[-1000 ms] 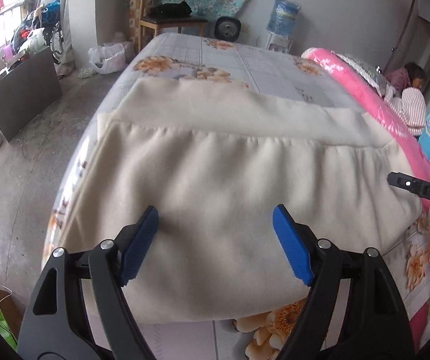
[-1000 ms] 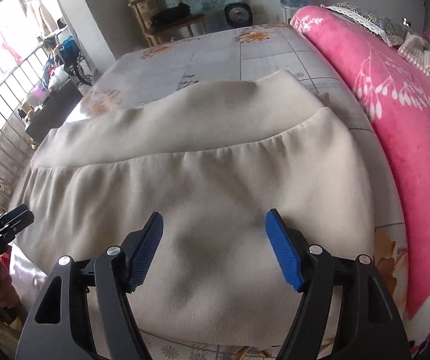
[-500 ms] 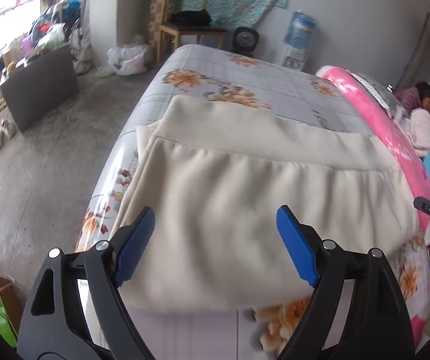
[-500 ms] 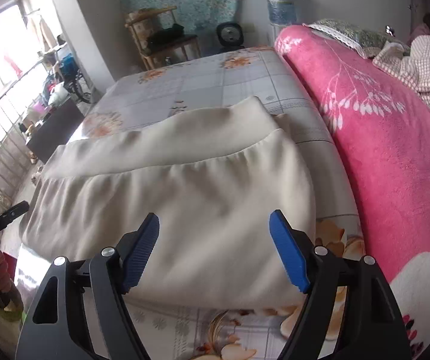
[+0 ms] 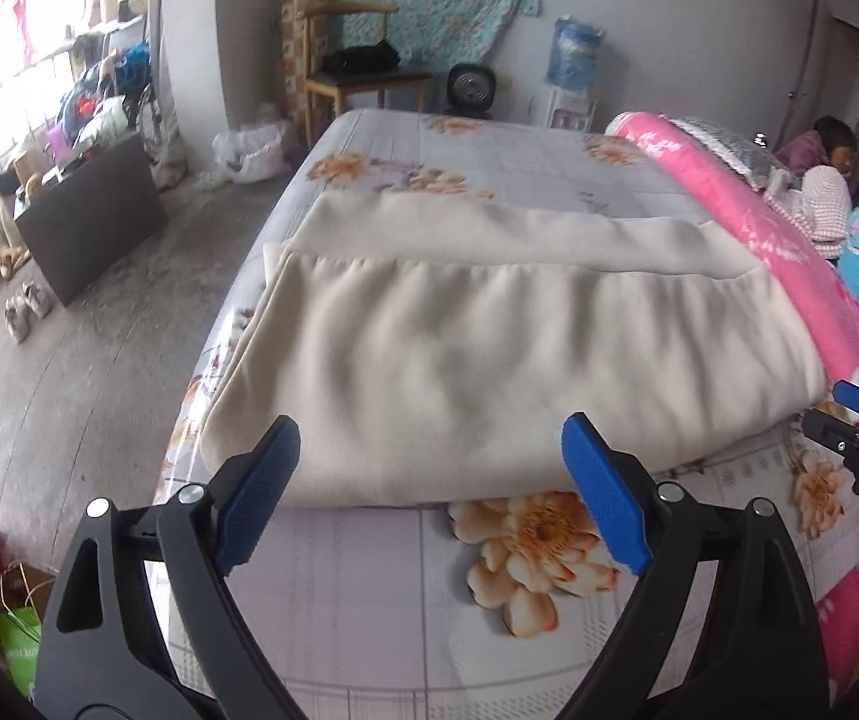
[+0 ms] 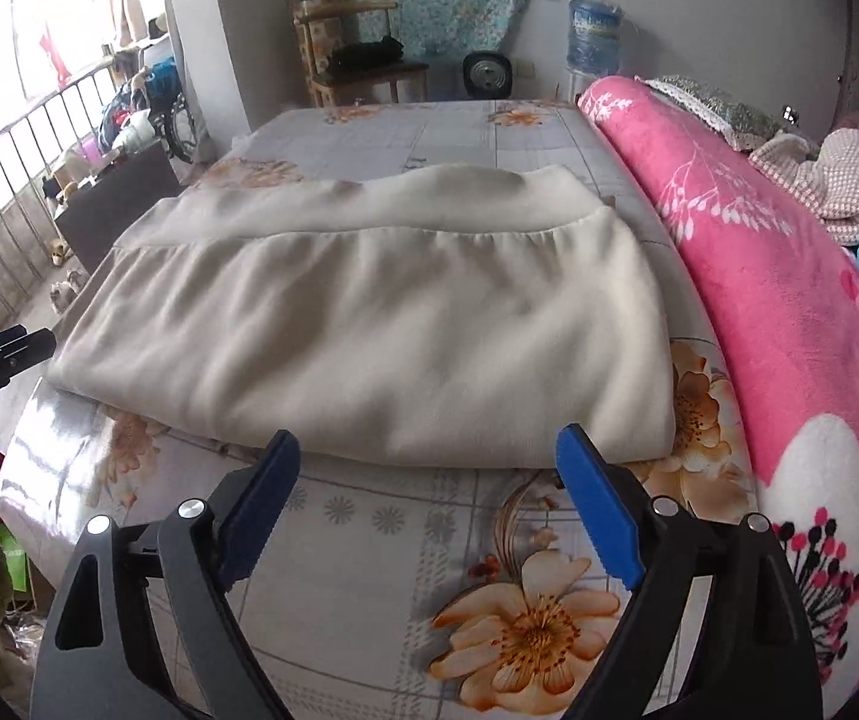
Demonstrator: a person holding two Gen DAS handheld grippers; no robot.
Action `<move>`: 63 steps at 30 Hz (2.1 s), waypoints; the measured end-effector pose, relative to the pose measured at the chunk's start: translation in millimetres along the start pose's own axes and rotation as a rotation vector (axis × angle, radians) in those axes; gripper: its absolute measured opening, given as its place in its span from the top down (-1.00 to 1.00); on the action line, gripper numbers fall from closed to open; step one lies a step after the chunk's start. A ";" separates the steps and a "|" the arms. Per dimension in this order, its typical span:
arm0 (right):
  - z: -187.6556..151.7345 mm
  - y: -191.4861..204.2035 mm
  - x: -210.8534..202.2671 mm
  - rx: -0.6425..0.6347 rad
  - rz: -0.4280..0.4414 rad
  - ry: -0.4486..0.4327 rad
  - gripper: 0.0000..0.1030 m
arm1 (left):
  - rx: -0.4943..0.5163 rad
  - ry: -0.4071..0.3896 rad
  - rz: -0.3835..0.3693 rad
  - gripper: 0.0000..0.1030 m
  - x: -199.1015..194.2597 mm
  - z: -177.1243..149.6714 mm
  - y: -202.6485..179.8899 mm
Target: Fold large clothes
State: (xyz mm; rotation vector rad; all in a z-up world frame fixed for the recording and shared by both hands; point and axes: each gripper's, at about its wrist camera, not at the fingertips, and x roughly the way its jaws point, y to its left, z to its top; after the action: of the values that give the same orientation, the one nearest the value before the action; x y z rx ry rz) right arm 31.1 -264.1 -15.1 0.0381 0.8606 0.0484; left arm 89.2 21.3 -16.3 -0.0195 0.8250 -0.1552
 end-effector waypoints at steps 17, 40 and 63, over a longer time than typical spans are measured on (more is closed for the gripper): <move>-20.8 21.1 -93.1 0.028 -0.167 -0.232 -0.88 | -0.009 -0.100 0.105 -0.84 -76.3 -9.8 -41.7; -10.2 36.1 -44.3 0.102 -0.207 -0.054 -0.88 | -0.071 0.049 0.196 -0.84 -32.5 -16.1 -51.6; -12.9 41.5 -25.4 0.074 -0.175 0.033 -0.88 | -0.074 0.123 0.198 -0.84 -19.8 -15.4 -53.4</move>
State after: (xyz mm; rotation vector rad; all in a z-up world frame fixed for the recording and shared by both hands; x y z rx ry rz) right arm 3.7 -224.0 -2.1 0.0310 0.8952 -0.1477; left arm 57.8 -27.9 -8.1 0.0023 0.9504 0.0620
